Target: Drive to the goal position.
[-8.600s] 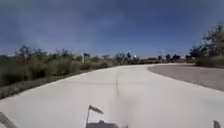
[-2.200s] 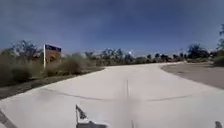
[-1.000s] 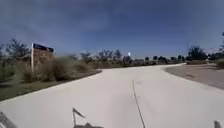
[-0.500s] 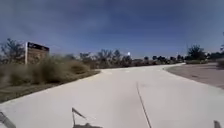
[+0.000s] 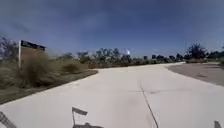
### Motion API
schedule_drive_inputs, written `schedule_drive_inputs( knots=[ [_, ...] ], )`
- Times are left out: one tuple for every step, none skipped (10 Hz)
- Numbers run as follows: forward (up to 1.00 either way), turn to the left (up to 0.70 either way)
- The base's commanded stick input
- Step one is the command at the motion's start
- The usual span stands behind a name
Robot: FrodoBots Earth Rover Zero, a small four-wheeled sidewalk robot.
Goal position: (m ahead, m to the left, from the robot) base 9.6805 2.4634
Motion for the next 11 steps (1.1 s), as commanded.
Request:
schedule_drive_inputs(
  knots=[
    [0.85,0.00],
    [0.85,0.00],
    [0.85,0.00],
    [0.85,0.00],
    [0.85,0.00],
    [0.85,0.00],
    [0.85,0.00],
    [0.85,0.00],
    [0.85,0.00],
    [0.85,0.00],
    [0.85,0.00]
  ],
)
